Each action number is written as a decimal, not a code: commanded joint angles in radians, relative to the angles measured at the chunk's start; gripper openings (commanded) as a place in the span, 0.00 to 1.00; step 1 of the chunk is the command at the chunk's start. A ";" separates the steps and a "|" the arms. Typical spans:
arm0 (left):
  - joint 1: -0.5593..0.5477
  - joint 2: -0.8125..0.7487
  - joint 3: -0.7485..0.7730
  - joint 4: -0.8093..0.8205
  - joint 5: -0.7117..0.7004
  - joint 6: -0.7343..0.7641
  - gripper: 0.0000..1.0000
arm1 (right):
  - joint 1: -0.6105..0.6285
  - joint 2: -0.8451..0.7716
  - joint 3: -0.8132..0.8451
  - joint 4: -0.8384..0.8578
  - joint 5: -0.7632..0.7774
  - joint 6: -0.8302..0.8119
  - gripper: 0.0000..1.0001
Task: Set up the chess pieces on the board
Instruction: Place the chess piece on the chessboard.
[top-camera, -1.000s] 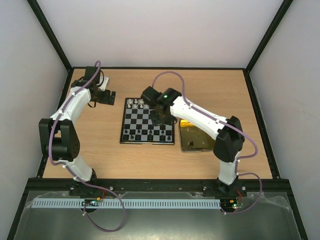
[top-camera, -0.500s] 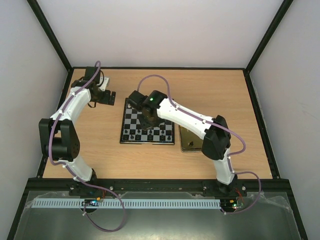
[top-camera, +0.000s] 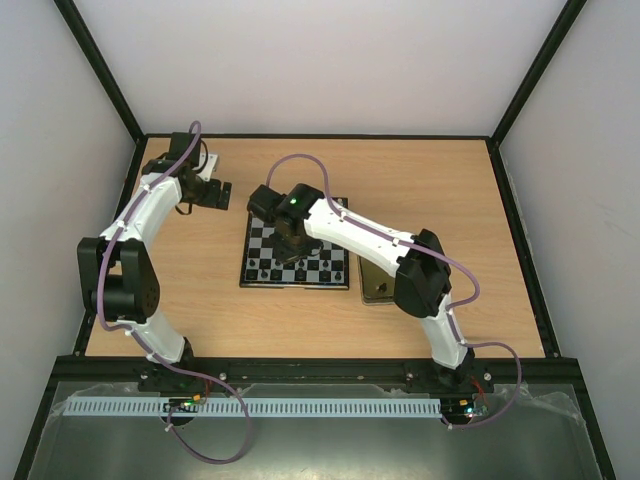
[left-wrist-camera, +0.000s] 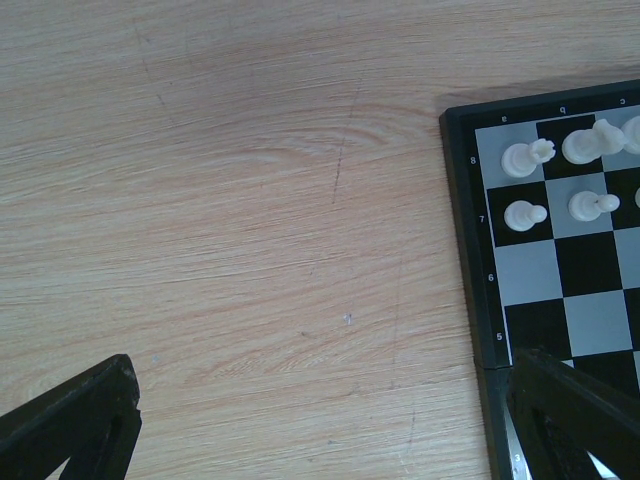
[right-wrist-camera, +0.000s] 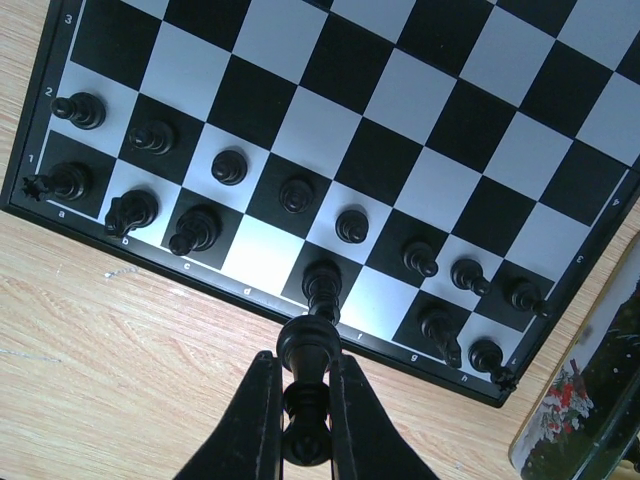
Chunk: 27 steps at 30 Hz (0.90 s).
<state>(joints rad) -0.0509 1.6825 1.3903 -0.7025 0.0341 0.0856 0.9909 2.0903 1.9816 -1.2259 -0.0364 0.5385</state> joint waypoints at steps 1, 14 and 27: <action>0.005 -0.038 0.013 -0.017 0.003 -0.007 1.00 | 0.008 -0.001 0.011 0.010 -0.005 0.000 0.04; 0.017 -0.045 -0.002 -0.005 0.028 -0.010 1.00 | 0.004 -0.063 -0.088 0.089 0.039 0.031 0.04; 0.016 -0.003 0.005 -0.003 0.042 -0.013 1.00 | 0.005 -0.087 -0.213 0.162 0.012 0.039 0.04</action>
<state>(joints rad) -0.0387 1.6638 1.3899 -0.7013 0.0620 0.0818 0.9909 2.0266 1.7660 -1.0859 -0.0284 0.5701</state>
